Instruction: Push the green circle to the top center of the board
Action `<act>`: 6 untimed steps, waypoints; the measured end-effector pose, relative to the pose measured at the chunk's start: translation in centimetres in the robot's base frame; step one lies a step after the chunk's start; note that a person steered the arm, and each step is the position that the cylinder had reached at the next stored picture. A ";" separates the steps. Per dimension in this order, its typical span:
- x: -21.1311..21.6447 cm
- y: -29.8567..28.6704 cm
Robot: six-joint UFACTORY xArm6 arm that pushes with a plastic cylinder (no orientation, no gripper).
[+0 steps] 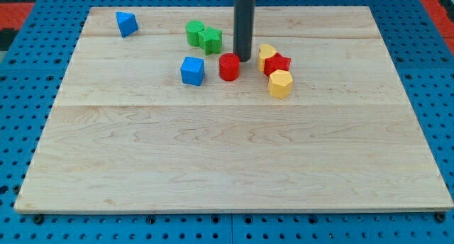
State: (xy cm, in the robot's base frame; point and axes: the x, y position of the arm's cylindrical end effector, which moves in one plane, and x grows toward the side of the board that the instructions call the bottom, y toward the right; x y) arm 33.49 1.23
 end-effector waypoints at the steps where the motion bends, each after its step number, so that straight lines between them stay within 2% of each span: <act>1: -0.9 -6.1; 2: -3.7 -10.6; 3: -5.5 -12.1; 4: -7.9 -6.3; 5: -10.4 -3.0; 6: -10.9 -4.4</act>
